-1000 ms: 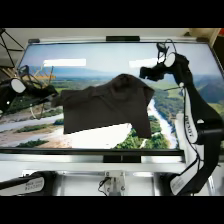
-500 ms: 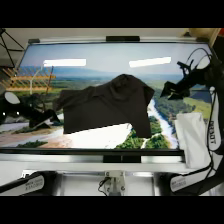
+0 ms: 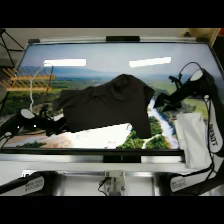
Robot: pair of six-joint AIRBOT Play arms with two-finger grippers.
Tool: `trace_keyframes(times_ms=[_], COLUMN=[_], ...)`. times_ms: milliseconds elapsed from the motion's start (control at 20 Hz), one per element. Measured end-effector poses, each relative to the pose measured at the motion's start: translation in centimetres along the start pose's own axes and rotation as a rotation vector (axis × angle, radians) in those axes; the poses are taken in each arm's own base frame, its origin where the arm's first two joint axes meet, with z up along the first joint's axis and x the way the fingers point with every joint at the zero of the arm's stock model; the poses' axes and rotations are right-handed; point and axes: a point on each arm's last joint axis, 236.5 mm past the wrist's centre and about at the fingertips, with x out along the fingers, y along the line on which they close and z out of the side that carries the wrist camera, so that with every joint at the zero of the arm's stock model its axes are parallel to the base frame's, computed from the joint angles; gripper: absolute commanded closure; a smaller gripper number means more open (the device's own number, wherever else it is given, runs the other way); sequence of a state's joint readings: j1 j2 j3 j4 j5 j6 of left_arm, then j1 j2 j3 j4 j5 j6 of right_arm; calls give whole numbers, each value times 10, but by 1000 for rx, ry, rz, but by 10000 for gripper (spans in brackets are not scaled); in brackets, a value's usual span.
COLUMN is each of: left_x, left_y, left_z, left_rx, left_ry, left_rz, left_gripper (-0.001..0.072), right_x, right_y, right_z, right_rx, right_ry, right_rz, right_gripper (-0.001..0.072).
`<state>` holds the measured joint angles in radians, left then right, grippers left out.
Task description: Fold the shirts.
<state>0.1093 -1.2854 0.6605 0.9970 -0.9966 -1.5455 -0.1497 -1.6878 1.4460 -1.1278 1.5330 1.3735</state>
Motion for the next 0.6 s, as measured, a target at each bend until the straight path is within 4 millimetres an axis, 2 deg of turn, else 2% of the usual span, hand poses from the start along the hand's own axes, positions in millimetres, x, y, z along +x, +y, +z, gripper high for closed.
trace_keyframes(times_ms=[150, 300, 350, 400, 450, 500, 600], left_x=[0, -9, -14, -20, -26, -31, -45], left_y=[-3, -5, -9, -16, -20, -24, -33], left_z=[7, 19, 22, 24, 25, 27, 31], left_rx=[3, 35, 42, 49, 66, 84, 120], left_ry=[-38, -101, -119, -136, -149, -170, -211], left_rz=[-2, 10, 3, -14, -20, -26, -40], left_gripper=[668, 668, 668, 668, 668, 669, 669], right_x=[20, 37, 45, 51, 59, 66, 73], right_y=[13, 22, 27, 30, 30, 30, 34], right_z=[4, 17, 20, 23, 26, 27, 28], right_rx=[-54, -96, -109, -115, -116, -116, -117], right_ry=[-8, -48, -56, -60, -61, -58, -52], right_rz=[-17, -52, -54, -58, -71, -81, -93], right_gripper=[27, 29, 125, 332, 607, 660, 659])
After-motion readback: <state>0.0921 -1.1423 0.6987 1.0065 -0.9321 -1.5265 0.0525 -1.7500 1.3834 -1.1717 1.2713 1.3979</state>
